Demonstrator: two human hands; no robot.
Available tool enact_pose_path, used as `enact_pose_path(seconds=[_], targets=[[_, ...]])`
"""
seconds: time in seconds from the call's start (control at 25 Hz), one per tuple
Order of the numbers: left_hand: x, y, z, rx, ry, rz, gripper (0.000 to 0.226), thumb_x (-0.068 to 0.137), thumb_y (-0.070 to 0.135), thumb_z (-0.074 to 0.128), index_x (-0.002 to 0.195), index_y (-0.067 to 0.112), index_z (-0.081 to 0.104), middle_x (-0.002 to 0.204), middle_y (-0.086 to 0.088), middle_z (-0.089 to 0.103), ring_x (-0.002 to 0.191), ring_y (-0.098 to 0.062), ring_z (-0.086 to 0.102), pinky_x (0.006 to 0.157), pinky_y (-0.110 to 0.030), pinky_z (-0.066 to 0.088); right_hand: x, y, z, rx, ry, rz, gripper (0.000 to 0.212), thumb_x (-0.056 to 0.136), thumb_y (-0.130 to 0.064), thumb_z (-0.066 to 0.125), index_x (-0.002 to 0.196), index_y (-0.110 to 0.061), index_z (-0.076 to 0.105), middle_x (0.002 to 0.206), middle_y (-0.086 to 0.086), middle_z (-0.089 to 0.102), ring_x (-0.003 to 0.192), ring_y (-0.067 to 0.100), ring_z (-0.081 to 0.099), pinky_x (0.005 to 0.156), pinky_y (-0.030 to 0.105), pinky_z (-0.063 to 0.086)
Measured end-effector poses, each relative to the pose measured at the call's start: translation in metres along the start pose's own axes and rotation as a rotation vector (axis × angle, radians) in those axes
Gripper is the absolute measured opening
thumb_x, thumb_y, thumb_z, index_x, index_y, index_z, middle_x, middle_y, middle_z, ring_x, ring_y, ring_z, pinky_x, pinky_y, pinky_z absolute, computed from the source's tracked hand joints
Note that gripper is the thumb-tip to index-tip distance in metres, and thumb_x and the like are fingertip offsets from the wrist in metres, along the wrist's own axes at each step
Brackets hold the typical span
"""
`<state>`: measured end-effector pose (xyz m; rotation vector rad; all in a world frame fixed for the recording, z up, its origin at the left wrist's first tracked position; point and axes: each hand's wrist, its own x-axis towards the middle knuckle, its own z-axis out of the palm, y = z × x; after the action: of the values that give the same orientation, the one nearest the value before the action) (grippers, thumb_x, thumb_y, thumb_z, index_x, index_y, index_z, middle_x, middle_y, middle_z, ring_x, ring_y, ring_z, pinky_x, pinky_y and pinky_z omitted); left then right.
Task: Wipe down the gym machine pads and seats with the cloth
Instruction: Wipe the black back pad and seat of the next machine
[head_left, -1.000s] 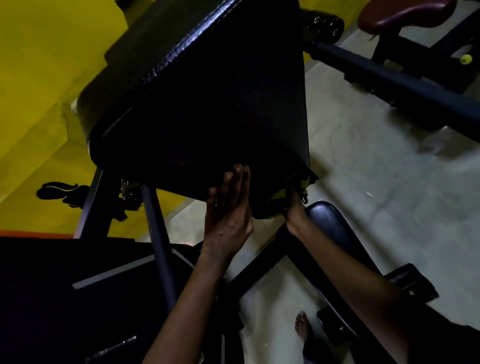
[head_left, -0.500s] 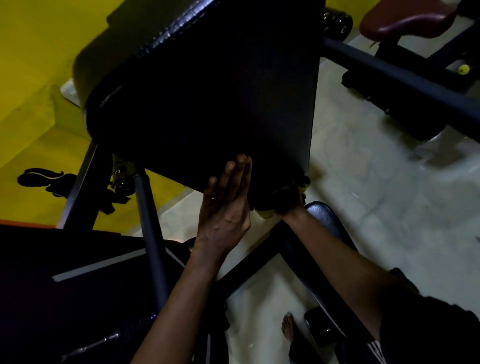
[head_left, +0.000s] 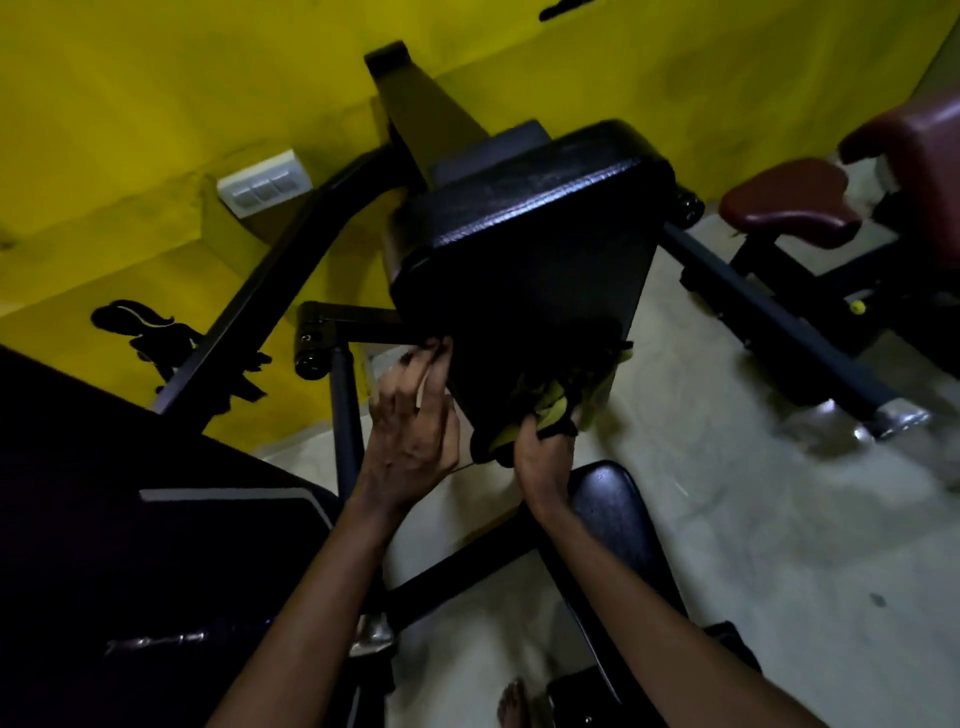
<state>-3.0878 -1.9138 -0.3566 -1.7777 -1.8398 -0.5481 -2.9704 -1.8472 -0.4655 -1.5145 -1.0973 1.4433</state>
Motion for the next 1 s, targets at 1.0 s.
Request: enact_pose_path(seconds=[1.0], targets=[[0.015, -0.015, -0.024, -0.784, -0.03, -0.472, 0.051, 0.087, -0.007, 0.045, 0.135, 0.005, 0.057, 0.138, -0.01, 0.055, 0.129, -0.019, 0.051, 0.107, -0.027, 0.042, -0.024, -0.15, -0.047, -1.011, 0.09, -1.363, 0.039, 0.101, -0.044, 0.037, 0.136, -0.029, 0.045, 0.163, 0.005, 0.018, 0.149, 0.037, 0.014, 0.099, 0.056, 0.03]])
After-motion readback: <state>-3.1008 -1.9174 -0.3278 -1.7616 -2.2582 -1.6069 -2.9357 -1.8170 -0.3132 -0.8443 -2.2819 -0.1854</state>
